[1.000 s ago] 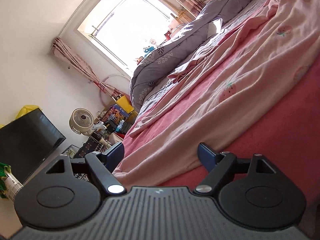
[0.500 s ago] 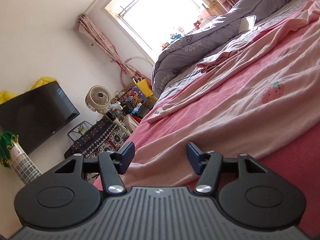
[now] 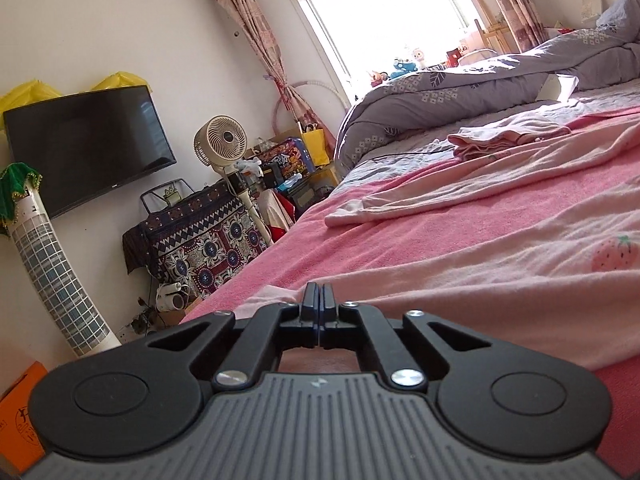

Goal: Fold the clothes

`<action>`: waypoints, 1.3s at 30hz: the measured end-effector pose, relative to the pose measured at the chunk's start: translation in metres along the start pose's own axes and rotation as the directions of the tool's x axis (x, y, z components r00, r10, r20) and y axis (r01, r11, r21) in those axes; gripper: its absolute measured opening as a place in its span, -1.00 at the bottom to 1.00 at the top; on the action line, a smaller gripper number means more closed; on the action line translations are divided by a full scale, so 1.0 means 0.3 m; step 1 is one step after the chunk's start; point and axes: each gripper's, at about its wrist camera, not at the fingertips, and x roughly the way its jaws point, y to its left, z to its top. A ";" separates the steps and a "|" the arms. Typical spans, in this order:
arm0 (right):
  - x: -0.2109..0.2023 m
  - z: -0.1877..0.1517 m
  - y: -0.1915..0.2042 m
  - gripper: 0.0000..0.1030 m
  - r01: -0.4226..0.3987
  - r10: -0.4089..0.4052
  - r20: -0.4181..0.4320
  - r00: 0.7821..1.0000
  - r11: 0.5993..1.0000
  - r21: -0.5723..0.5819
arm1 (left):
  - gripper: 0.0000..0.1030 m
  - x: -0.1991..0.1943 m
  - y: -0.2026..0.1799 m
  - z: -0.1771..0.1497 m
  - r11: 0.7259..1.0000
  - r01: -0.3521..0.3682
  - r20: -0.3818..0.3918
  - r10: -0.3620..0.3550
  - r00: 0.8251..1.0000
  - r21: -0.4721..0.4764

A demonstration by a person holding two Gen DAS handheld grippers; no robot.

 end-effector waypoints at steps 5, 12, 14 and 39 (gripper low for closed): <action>-0.017 0.023 -0.075 -0.85 0.018 -0.019 0.009 1.000 0.995 0.097 | -1.00 0.009 0.055 0.022 0.999 -0.007 -0.008 0.007 1.000 -0.043; 0.000 0.013 -0.059 -0.85 -0.006 0.007 -0.018 1.000 0.997 0.082 | 0.42 -0.179 0.001 -0.060 0.922 0.219 0.103 -0.263 0.959 0.318; 0.011 0.006 -0.058 -0.85 -0.009 0.012 -0.032 0.999 0.996 0.094 | 0.59 -0.213 -0.027 -0.083 0.872 0.233 0.096 -0.301 0.949 0.430; -0.014 -0.006 -0.089 -0.85 0.059 -0.060 -0.002 0.998 0.974 0.217 | -0.93 -0.010 -0.115 -0.013 0.746 0.083 0.044 -0.149 0.988 0.660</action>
